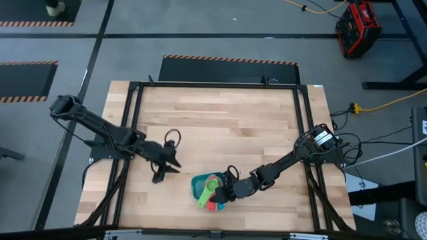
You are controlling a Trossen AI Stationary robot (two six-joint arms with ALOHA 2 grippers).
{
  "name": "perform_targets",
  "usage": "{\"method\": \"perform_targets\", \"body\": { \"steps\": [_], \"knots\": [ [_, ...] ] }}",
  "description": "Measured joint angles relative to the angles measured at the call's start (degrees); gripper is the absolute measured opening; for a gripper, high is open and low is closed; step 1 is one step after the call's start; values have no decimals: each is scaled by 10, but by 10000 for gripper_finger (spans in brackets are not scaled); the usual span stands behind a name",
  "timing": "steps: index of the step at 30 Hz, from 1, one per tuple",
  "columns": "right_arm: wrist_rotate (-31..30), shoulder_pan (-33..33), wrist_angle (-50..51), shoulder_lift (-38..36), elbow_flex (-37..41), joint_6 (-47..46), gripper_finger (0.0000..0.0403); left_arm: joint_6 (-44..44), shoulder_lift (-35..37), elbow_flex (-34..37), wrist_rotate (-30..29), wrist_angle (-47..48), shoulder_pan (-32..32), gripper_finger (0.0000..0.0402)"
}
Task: Nest measuring cups in basket
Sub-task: Put the nested measuring cups into the blue bin
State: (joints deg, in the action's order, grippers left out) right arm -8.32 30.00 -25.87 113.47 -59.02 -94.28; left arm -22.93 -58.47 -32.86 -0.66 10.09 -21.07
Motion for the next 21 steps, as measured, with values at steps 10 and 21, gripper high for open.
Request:
{"method": "perform_targets", "body": {
  "steps": [10, 21],
  "knots": [
    [9, 0, -2, 0, 0, 0, 242, -69, -137, 0, -30, -34, -65, 112],
    [9, 0, -1, 0, 0, -7, 242, -67, -292, 0, -31, -235, -61, 112]
  ]
}}
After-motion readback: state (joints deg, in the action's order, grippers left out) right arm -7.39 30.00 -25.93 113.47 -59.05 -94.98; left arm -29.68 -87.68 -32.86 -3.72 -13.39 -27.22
